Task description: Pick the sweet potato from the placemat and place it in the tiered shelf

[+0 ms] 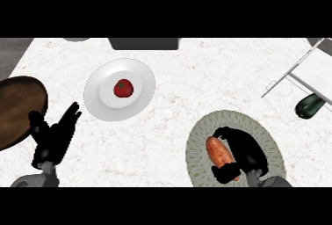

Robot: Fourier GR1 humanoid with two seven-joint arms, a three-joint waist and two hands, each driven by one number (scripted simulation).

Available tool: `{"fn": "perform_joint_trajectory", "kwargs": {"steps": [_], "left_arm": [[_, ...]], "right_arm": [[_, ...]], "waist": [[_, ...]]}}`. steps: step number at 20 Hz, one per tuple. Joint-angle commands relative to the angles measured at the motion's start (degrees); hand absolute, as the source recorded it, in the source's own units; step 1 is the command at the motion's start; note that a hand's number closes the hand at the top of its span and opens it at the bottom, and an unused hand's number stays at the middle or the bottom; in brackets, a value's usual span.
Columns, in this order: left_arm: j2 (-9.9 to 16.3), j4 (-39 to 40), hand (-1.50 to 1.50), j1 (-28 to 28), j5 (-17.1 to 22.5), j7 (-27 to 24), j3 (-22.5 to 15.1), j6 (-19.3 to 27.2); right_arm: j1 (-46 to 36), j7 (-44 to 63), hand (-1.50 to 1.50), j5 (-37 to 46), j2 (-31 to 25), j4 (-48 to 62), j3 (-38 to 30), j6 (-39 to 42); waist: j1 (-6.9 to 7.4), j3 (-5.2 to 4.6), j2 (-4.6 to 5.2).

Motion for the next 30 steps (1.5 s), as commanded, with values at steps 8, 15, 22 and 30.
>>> {"fn": "perform_joint_trajectory", "kwargs": {"steps": [8, 15, 22, 30], "left_arm": [[-0.96, 2.31, 0.0, -0.05, 0.67, 0.44, 0.74, -0.22], [-0.94, 0.16, 0.0, 0.39, 0.11, 2.79, 0.02, 0.05], [0.02, 0.65, 0.0, 0.29, 0.12, 2.73, 0.91, -0.54], [-0.29, 0.42, 0.0, 0.07, 0.26, 2.46, 1.08, -0.89]], "right_arm": [[-9.08, 21.89, 1.5, 6.56, 5.4, -1.97, -17.39, -13.55], [-17.55, 37.48, 1.5, 22.68, 3.45, -17.01, -14.85, -8.4], [-28.63, 46.04, 1.5, 29.65, 2.56, -25.61, -20.09, 7.01], [-39.93, 42.72, 1.5, 26.04, -3.2, -23.92, -34.02, 16.42]], "waist": [[-0.53, -0.04, 0.48], [-0.78, -0.11, -0.07], [-0.98, -0.15, -0.12], [-0.51, -0.07, 0.15]]}}
